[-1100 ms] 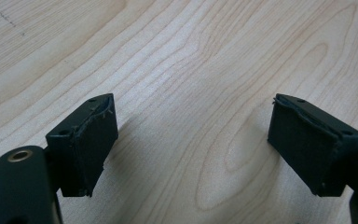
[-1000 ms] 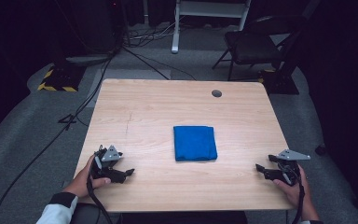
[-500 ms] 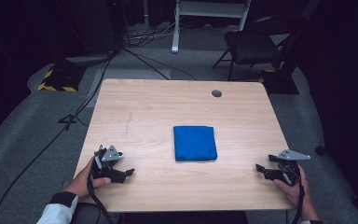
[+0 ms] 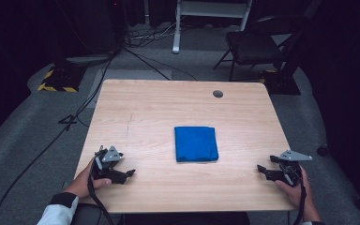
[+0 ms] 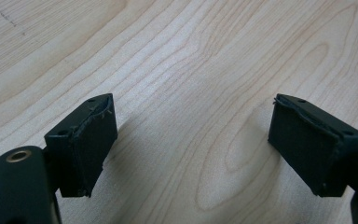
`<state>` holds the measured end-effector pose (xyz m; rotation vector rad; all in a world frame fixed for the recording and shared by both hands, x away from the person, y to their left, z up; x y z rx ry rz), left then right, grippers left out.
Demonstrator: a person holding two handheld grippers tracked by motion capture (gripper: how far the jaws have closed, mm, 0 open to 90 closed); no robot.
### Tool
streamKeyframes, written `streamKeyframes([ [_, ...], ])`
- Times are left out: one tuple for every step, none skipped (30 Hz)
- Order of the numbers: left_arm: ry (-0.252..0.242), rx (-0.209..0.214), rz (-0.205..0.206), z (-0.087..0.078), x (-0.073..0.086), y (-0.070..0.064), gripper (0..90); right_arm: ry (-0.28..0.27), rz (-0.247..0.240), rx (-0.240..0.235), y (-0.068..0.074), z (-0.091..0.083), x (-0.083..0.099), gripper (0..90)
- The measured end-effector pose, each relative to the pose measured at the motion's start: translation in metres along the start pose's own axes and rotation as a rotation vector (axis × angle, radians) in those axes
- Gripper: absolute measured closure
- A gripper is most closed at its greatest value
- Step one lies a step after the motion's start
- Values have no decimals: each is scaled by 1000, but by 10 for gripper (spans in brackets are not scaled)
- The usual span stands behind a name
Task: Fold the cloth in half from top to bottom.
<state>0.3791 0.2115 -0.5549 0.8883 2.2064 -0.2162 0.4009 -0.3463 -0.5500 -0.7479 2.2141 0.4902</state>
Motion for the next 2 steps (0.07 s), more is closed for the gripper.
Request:
streamKeyframes([
  [0,0,0,0,0,0,158,0,0,-1,0,0,0,242],
  [0,0,0,0,0,0,158,0,0,-1,0,0,0,242],
])
Point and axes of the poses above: each handheld gripper's, and its own axes: z roughly forward along the jaws, x roughly out of its underside, y roughly to its left, the point moved 7 cm from there along z, roughly forward along the jaws, and after that the axes turned 10 degrees about -x, right-handed, at the moved point
